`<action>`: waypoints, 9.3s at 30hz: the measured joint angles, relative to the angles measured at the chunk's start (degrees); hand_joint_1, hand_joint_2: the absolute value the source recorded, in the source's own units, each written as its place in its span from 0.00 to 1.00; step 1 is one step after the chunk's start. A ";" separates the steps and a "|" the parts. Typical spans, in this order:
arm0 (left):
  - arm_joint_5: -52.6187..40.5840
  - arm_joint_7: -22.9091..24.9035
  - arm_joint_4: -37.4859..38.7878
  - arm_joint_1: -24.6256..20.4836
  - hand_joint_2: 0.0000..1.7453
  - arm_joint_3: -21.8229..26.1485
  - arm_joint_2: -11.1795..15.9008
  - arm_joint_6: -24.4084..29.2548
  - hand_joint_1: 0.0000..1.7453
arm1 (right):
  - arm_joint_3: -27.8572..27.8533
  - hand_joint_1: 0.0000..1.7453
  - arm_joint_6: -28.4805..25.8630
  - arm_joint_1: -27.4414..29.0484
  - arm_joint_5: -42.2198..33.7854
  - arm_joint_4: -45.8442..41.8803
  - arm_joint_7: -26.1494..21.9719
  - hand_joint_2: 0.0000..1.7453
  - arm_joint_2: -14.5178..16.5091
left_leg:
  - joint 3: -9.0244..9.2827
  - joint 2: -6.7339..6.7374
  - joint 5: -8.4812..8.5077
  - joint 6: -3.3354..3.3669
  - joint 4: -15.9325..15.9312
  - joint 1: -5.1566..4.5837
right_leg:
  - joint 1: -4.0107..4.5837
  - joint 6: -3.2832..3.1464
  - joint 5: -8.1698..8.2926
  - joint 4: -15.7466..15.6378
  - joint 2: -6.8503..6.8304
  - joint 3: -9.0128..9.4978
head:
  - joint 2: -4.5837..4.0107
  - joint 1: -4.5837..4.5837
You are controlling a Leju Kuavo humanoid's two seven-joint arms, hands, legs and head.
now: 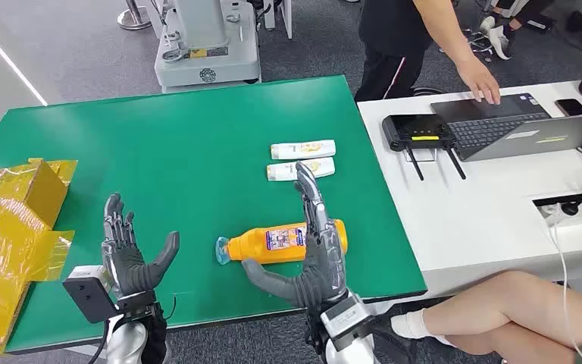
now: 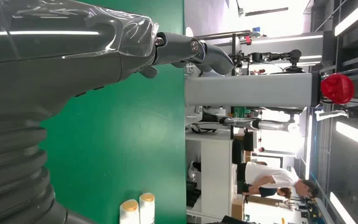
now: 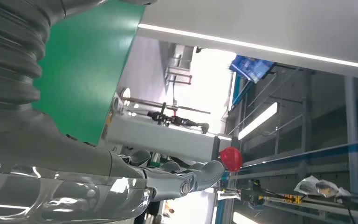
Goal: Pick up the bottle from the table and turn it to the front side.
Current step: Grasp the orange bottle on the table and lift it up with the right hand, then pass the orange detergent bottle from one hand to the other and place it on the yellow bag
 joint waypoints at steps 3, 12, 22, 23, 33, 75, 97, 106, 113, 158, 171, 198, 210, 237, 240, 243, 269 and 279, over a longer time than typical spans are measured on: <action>0.00 0.00 0.00 0.00 1.00 0.01 0.00 -0.14 0.00 | -0.73 0.00 -0.25 0.27 4.66 -0.95 2.42 1.00 -0.55 | 0.00 -0.01 0.00 0.00 0.00 0.00 | 0.00 0.00 0.00 0.00 0.00 0.00 | 0.00 0.01; 1.03 0.01 0.00 0.15 1.00 0.84 0.10 -0.78 0.00 | -5.83 0.00 2.11 -0.30 16.95 -2.23 7.22 1.00 -8.03 | -0.01 -0.06 0.00 0.01 0.04 -0.02 | -0.03 0.02 0.02 -0.01 -0.04 0.03 | 0.00 0.01; 1.86 0.01 -0.05 0.30 1.00 1.80 0.20 -2.57 0.00 | -6.57 0.00 15.52 -10.39 27.81 5.02 6.45 1.00 -24.59 | -0.05 -0.05 0.01 0.10 0.15 -0.03 | -0.03 0.19 0.13 0.00 -0.02 0.07 | 0.00 0.00; 1.89 0.01 -0.10 0.31 1.00 1.84 0.21 -2.64 0.00 | -6.34 0.00 17.21 -12.28 27.94 6.46 6.01 1.00 -25.87 | -0.05 -0.05 0.02 0.11 0.16 -0.03 | -0.03 0.20 0.15 0.00 -0.02 0.07 | 0.00 0.00; 1.86 0.00 -0.33 0.52 1.00 2.93 0.26 -3.64 0.00 | 2.81 0.00 31.87 -36.99 27.90 26.81 2.80 1.00 -30.80 | -0.07 -0.03 0.15 0.26 0.18 -0.03 | -0.02 0.22 0.23 0.05 -0.02 0.07 | 0.00 -0.01; 2.93 0.00 -2.94 1.99 1.00 5.70 0.70 -2.15 0.00 | 30.02 0.00 57.26 -63.17 18.01 65.58 8.40 1.00 -20.27 | -0.15 -0.12 0.15 0.25 0.32 0.01 | 0.02 0.23 0.23 0.05 -0.09 0.03 | 0.00 -0.01; 3.45 0.00 -2.89 0.62 1.00 5.70 0.25 -3.90 0.00 | 30.72 0.00 53.56 -55.79 8.84 64.80 7.67 1.00 -24.63 | -0.09 0.02 0.18 0.33 0.35 0.04 | 0.04 0.37 0.36 0.04 0.06 0.06 | 0.00 0.00; 3.76 0.01 -2.63 -0.38 1.00 5.70 0.20 -3.92 0.00 | 31.69 0.00 52.41 -55.00 8.47 64.63 8.50 1.00 -24.73 | -0.16 0.01 0.18 0.35 0.40 0.03 | 0.04 0.41 0.37 0.04 0.04 0.05 | 0.00 0.00; 3.61 0.00 -2.40 -0.52 1.00 5.70 0.15 -3.92 0.00 | 32.23 0.00 51.35 -54.85 8.47 64.38 8.53 1.00 -24.74 | -0.16 0.01 0.17 0.37 0.40 0.04 | 0.04 0.42 0.35 0.03 0.04 0.03 | 0.00 0.00; 3.48 0.01 -2.05 -0.45 1.00 5.70 0.13 -4.50 0.00 | 39.33 1.00 27.28 -51.79 14.41 57.77 7.34 1.00 -26.79 | -0.18 -0.01 0.17 0.37 0.42 0.04 | 0.04 0.43 0.35 0.04 0.02 0.03 | 0.00 0.00; 3.54 0.01 -2.05 -0.30 1.00 5.70 0.13 -3.67 0.00 | 38.11 1.00 24.13 -49.88 12.45 55.04 5.00 1.00 -27.92 | -0.23 -0.04 0.17 0.37 0.43 0.03 | 0.04 0.43 0.35 0.04 -0.01 0.02 | 0.00 0.00; 1.03 0.00 -2.69 -1.70 1.00 5.70 2.99 3.65 0.00 | 17.27 1.00 -5.18 -31.12 6.17 43.59 -0.01 1.00 -18.73 | -0.37 -0.18 0.16 0.36 0.40 0.11 | 0.12 0.43 0.28 0.04 -0.15 -0.06 | 0.00 -0.01; 1.75 0.00 -2.68 -1.76 1.00 5.62 2.99 2.19 0.00 | 10.26 1.00 -8.40 -19.46 3.39 31.62 -1.90 1.00 -15.27 | -0.43 -0.17 0.14 0.35 0.40 0.11 | 0.11 0.43 0.27 0.03 -0.14 -0.15 | 0.00 0.00; -4.17 1.08 3.67 -6.91 1.00 -2.97 2.02 -6.08 0.00 | -1.15 1.00 13.97 -32.44 1.39 47.76 -4.96 1.00 -7.80 | -0.49 -0.14 0.18 0.36 0.45 0.12 | 0.12 0.41 0.33 0.06 -0.11 -0.23 | 0.00 -0.01; -4.21 1.86 5.17 -8.55 1.00 -4.01 1.65 -8.57 0.00 | -1.09 1.00 15.53 -34.02 2.65 50.30 -5.03 1.00 -6.21 | -0.50 -0.13 0.18 0.35 0.45 0.13 | 0.12 0.41 0.33 0.08 -0.10 -0.23 | 0.00 0.00; -3.73 2.50 6.67 -10.00 1.00 -4.81 1.15 -10.34 0.00 | -0.96 1.00 16.33 -35.26 3.33 52.49 -5.04 1.00 -4.40 | -0.51 -0.11 0.18 0.35 0.45 0.13 | 0.12 0.41 0.33 0.08 -0.07 -0.24 | 0.00 -0.01; -2.84 4.55 13.88 -15.29 1.00 -5.46 -1.75 -12.66 0.00 | -1.11 1.00 18.21 -38.93 6.37 61.99 -3.14 1.00 1.17 | -0.56 -0.11 0.18 0.35 0.46 0.12 | 0.12 0.41 0.32 0.08 -0.06 -0.31 | 0.00 0.01; -2.85 4.30 15.87 -15.91 1.00 -5.43 -1.86 -13.71 0.00 | -1.16 1.00 18.07 -36.24 9.38 63.86 -1.98 1.00 0.40 | -0.59 -0.11 0.18 0.35 0.46 0.12 | 0.11 0.41 0.32 0.07 -0.06 -0.33 | 0.00 0.01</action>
